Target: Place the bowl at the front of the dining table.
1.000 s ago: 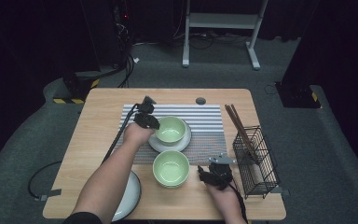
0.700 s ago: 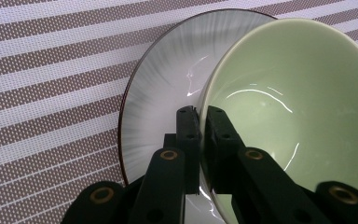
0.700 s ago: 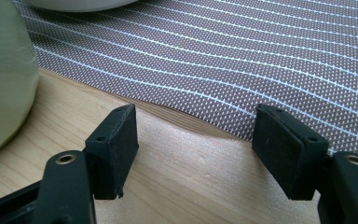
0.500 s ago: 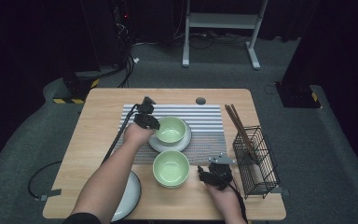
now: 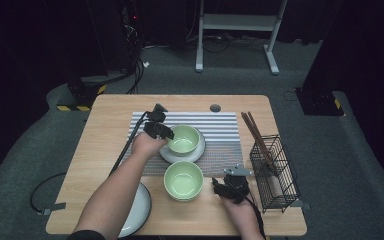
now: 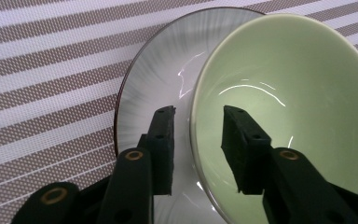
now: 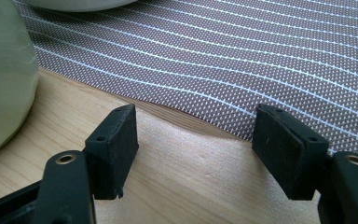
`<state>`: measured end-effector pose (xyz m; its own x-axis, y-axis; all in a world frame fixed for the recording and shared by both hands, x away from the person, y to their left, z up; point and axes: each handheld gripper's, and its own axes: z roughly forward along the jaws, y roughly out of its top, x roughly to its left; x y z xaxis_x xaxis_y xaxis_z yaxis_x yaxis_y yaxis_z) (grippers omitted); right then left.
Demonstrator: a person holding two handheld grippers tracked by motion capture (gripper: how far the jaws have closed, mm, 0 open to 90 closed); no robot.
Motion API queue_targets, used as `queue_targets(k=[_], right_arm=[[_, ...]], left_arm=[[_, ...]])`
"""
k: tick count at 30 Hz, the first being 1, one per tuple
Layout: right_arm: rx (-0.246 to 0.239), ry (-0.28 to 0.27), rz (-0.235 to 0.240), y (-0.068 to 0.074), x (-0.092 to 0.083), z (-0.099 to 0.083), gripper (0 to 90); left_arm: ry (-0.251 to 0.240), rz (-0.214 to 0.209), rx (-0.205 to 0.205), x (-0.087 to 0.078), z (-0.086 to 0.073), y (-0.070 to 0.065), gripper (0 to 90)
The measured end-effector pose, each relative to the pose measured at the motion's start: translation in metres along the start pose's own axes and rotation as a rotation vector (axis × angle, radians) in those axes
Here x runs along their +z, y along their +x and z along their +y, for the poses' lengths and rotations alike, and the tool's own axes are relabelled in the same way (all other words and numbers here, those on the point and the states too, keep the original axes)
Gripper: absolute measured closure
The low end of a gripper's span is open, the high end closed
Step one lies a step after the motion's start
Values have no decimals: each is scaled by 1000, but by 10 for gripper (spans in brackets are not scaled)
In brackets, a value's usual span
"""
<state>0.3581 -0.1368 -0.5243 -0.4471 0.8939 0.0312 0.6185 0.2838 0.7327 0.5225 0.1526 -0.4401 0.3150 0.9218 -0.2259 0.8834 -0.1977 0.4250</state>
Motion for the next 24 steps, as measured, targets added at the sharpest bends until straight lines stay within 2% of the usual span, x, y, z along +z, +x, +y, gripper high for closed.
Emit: queue_targets(k=[8,10,13,15,19,23,24], right_arm=[[-2,1,-2,0,0,0,309],[-7,2,-6,1,0,0,309],[-9,3,-10,1,0,0,309],[-9,3,-11,2,0,0,309],[-10,4,-14,2,0,0,309],[-16,6,-14,2,0,0,309],[-17,7,-15,2,0,0,309]], left_arm=[[-51,59,96,-20,-9,-12,531],[-66,61,116,-27,-12,-15,520],[-91,73,131,-38,-18,-17,522],[-102,61,139,-44,-23,-16,525],[-140,65,159,-56,-34,-14,535],[-162,58,161,-63,-46,-8,558],[-165,58,174,-64,-50,-6,560]])
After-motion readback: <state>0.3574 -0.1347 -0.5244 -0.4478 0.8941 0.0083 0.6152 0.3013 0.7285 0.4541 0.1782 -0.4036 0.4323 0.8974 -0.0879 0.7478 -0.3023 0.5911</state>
